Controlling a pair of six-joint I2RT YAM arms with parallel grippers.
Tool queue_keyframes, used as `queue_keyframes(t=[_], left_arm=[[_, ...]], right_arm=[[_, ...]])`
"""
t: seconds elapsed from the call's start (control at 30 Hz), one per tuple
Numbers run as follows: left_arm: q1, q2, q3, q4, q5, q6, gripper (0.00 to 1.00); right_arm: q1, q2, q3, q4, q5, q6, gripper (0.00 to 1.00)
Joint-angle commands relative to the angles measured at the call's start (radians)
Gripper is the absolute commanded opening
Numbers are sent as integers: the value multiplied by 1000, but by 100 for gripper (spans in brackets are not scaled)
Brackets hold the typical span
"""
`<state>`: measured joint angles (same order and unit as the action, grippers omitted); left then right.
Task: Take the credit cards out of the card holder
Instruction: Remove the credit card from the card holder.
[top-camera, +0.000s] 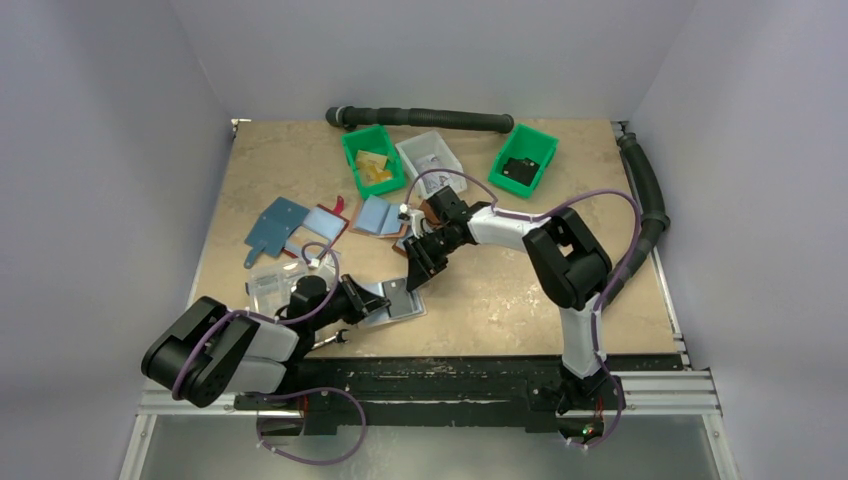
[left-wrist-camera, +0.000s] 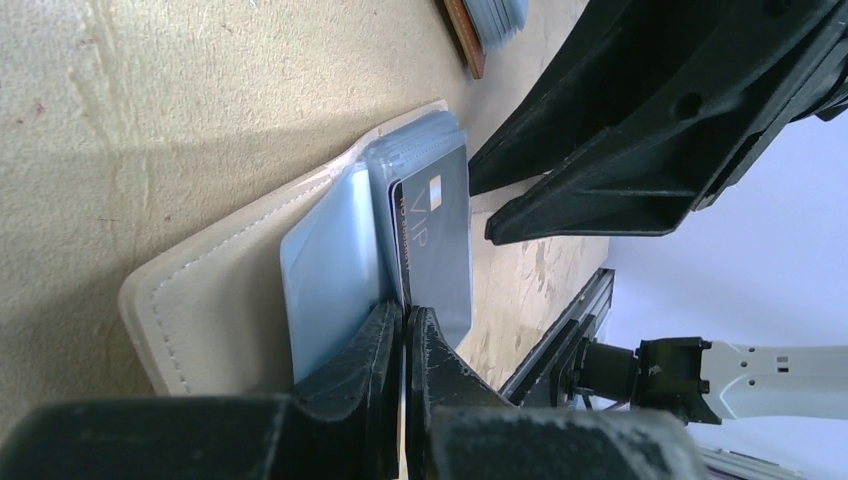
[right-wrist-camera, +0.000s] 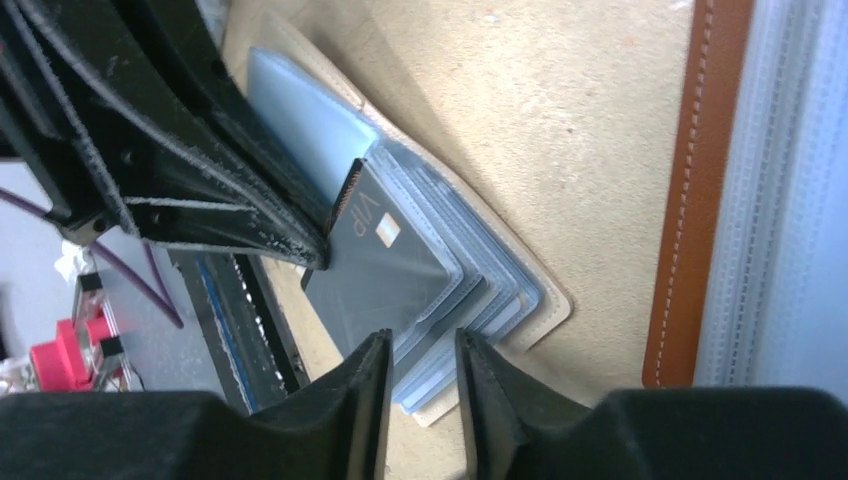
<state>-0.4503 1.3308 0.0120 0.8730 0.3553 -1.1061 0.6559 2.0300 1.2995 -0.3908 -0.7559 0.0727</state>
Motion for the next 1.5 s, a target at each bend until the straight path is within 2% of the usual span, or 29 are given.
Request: queue_keyframes(t=[0.0,0.1,0.17,0.33,0.47,0.6,0.73,0.93,1.1,1.33,1.47], left_arm=[[11,3,-55,34,44,60,0],[12,3,-51,55,65,94,0],[11,0,-46,69,85,121,0],[10,-46,-28,61,118,213,0],[9,-140,-20,13,138,309,0],[3,-249,-20,-62,144,407,0],[-40,-276,-29,-20,128,432,0],[-108,-234,-20,28,106,460,0],[-144,-172,17,61,96,477,0],[-145,-158,5,85,91,492,0],[-145,-158,4,87,98,501,0]], right_arm=[[-24,-2,29,-47,-36,-127,43],[-33,-48,32,-83,-117,-211,56],[-38,-75,36,-109,-126,-265,61],[-66,-112,58,-200,-118,-457,67],[-90,-132,32,-189,-111,-530,73],[-98,-140,8,-195,-153,-617,78],[-98,-150,-19,-213,-231,-726,80],[-91,-105,-6,-290,-327,-835,79],[-68,-72,14,-360,-344,-905,74],[-43,-22,25,-421,-316,-976,64],[-26,-5,38,-422,-321,-968,51]])
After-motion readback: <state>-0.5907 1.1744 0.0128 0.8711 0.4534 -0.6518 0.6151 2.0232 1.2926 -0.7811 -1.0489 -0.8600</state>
